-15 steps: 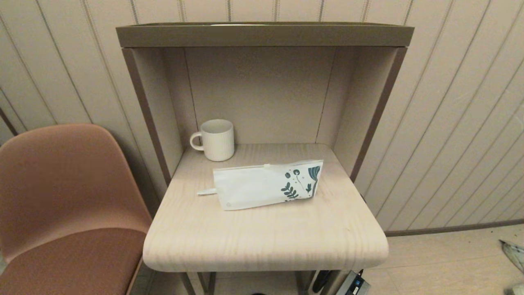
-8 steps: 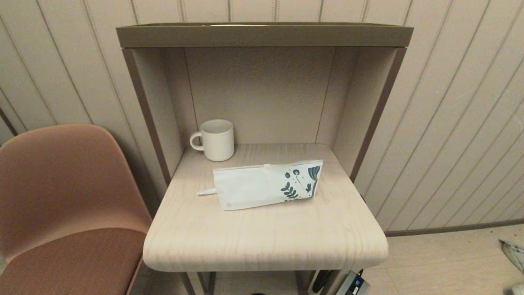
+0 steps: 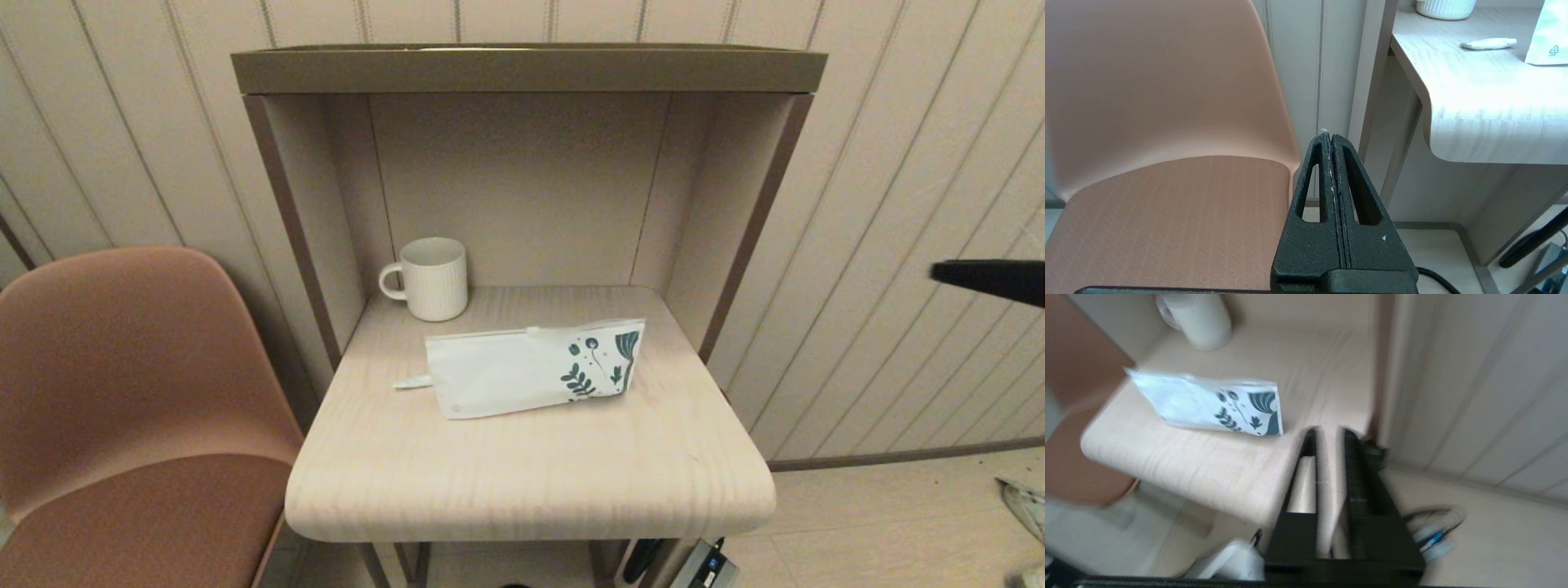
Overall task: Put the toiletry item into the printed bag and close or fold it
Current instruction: Pick up the storage bag
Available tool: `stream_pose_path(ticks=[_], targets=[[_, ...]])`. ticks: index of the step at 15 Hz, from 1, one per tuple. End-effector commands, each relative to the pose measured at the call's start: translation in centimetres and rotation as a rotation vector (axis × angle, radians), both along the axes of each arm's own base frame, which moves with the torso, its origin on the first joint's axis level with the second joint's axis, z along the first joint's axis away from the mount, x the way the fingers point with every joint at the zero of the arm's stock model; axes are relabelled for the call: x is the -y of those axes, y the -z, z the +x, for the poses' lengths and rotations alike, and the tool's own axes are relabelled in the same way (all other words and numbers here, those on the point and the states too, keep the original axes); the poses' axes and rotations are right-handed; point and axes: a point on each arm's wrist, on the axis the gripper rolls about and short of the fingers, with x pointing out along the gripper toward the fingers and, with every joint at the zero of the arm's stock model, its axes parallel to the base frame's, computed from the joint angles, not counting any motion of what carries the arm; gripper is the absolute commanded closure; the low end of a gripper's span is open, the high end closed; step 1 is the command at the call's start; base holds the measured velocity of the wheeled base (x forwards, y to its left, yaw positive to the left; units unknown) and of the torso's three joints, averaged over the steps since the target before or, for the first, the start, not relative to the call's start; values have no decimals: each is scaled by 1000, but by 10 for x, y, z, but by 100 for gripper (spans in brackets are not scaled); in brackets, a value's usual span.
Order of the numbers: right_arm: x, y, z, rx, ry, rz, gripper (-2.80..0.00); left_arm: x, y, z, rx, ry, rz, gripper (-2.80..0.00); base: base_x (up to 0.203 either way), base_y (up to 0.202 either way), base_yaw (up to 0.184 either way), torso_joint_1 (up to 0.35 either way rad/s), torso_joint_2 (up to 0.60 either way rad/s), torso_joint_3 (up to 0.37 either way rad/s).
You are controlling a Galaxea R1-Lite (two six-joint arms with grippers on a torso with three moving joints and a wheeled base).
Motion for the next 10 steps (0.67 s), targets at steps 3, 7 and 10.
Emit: stream_pose_path(ticks=[3,7,10], targets=[[-13,47,101,-252,-304,51,-280,0,0,0,1,0,1,0,0,0,0,0,0,0],[2,69,86,-221,-380,-36,-280,0,0,0,1,0,1,0,0,0,0,0,0,0],[8,72,59,-199,-389,-26,-280,0,0,0,3,0,2,0,0,0,0,0,0,0]])
